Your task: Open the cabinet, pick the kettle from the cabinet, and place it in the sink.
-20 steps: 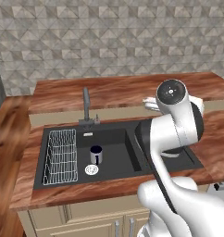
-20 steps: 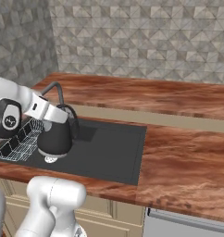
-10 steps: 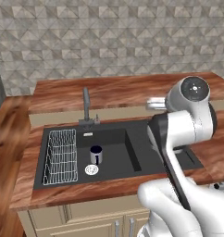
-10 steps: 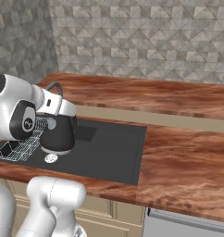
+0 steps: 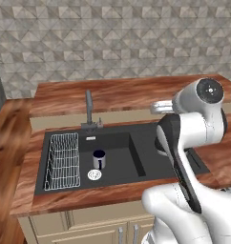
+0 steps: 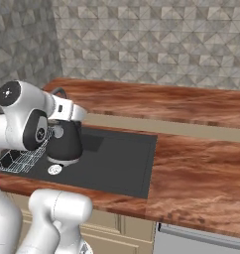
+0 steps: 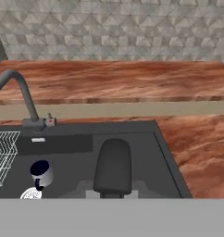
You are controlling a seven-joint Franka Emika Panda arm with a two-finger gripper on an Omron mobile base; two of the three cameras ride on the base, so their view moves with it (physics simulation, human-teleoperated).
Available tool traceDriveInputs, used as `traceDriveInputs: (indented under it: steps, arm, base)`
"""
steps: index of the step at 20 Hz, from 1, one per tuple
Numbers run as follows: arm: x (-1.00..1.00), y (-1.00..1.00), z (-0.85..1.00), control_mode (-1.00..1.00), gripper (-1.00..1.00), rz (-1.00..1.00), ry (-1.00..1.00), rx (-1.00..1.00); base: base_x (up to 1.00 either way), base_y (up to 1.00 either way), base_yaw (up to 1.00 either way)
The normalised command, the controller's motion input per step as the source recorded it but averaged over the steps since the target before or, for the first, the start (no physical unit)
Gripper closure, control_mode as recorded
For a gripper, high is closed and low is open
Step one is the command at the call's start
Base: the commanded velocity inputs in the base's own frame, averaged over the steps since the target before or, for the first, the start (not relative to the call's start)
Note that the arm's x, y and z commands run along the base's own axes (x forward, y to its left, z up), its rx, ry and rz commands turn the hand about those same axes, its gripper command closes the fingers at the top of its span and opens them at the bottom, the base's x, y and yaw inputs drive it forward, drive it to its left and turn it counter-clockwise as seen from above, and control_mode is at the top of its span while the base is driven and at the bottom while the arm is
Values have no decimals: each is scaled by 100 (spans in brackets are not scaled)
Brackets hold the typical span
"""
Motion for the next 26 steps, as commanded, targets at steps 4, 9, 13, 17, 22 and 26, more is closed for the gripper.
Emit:
traceDriveInputs:
  steps: [4, 9, 13, 17, 22, 26]
  arm:
    - [24, 0, -3, -100, 100, 27, 0, 4]
    - [26, -1, -5, -100, 100, 29, 1, 9]
    - [26, -1, -10, -100, 100, 34, 2, 19]
    - [21, 0, -9, -100, 100, 34, 0, 25]
    - [22, 0, -9, -100, 100, 36, 1, 24]
    - [20, 0, -9, -100, 100, 37, 1, 18]
  base:
    - [0, 0, 0]
    - [0, 0, 0]
    - [0, 0, 0]
    - [0, 0, 0]
    - [0, 0, 0]
    - [0, 0, 0]
